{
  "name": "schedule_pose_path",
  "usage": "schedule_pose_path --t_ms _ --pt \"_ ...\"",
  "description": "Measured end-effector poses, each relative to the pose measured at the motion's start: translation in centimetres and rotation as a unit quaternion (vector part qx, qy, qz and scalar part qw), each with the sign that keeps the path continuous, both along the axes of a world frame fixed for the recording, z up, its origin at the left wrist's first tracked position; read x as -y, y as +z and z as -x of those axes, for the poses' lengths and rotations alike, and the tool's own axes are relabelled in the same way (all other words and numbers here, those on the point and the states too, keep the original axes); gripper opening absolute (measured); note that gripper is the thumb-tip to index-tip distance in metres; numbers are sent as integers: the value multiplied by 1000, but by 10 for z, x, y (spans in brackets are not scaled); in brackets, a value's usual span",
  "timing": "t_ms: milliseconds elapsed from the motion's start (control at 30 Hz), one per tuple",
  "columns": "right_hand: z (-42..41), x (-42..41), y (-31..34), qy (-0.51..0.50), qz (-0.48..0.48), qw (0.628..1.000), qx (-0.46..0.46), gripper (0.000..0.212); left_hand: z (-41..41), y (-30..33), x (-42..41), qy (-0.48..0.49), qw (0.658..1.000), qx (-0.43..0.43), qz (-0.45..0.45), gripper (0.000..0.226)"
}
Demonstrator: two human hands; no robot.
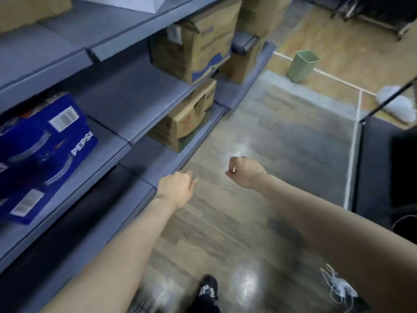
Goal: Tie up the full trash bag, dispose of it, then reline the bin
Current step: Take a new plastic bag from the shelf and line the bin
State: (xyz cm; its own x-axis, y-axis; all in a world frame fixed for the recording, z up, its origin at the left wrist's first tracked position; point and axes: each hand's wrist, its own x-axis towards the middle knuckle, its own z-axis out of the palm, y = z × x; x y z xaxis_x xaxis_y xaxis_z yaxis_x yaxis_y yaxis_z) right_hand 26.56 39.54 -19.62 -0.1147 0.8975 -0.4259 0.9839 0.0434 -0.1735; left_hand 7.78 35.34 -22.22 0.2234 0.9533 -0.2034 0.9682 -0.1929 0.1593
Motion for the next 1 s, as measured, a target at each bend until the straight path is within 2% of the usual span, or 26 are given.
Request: schedule_pose_path --t_ms 233,733,1000 --pt "-104 -38 48 -128 -26 991 20 31 -92 59 -90 -90 994 30 -47 32" --pt "-205 -193 118 -271 -74 960 -1 30 -204 152 -321 -247 961 -18 -122 33" --pt "-329 -256 140 -306 -65 949 45 28 -349 167 -399 -311 943 -1 -119 35"
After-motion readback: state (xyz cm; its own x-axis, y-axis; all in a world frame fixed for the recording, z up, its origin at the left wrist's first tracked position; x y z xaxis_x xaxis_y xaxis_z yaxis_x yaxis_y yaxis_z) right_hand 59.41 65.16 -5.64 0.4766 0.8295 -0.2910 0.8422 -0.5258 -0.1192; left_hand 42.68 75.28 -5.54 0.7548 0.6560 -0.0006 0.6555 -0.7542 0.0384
